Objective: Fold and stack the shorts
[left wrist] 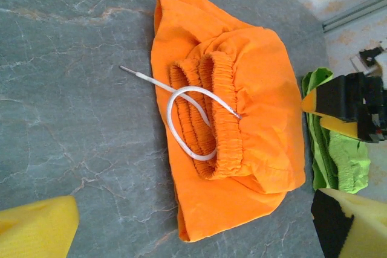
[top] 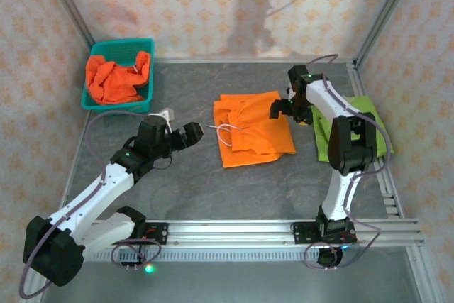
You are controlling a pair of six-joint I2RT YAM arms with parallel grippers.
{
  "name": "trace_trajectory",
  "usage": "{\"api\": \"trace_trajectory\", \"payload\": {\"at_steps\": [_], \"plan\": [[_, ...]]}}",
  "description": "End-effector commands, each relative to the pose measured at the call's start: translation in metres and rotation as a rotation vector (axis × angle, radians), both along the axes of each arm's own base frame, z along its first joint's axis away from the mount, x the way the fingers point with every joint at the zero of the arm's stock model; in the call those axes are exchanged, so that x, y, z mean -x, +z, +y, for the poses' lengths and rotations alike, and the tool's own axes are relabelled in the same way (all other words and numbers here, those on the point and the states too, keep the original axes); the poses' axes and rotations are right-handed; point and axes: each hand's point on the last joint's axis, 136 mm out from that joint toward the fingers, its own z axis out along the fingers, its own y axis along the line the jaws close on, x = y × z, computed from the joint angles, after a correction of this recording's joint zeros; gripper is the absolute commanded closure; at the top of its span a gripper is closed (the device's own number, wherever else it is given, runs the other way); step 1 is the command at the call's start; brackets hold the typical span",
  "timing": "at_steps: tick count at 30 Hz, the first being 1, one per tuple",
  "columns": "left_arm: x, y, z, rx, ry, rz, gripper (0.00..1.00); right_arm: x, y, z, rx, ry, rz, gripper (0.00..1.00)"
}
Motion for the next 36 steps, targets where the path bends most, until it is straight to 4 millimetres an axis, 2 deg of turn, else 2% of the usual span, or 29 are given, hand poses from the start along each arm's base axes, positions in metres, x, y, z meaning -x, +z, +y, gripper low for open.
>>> {"api": "trace_trajectory", "payload": {"at_steps": [1, 11, 18, 20, 25, 32, 36], "plan": [[-0.001, 0.015, 0.000, 0.012, -0.019, -0.060, 0.00, -0.006, -0.004, 0.007, -0.029, 0.038, -0.014, 0.00], [0.001, 0.014, 0.002, 0.006, -0.015, -0.062, 0.00, -0.007, -0.020, 0.014, -0.066, 0.027, 0.019, 0.01], [-0.004, 0.012, -0.003, 0.028, -0.011, -0.041, 0.00, -0.004, -0.019, 0.017, -0.073, 0.024, 0.027, 0.03], [-0.010, 0.011, -0.008, 0.050, -0.004, -0.017, 0.00, -0.003, -0.012, 0.018, -0.072, 0.027, 0.007, 0.03], [-0.030, 0.014, -0.044, 0.079, -0.059, 0.029, 0.06, -0.005, 0.019, 0.016, -0.074, 0.007, -0.093, 0.01], [-0.064, -0.030, -0.083, 0.058, -0.076, 0.168, 0.13, 0.004, 0.066, 0.008, -0.083, -0.060, -0.226, 0.00], [-0.080, -0.049, -0.101, 0.042, -0.087, 0.209, 0.17, 0.014, 0.096, 0.006, -0.115, -0.092, -0.313, 0.00]]}}
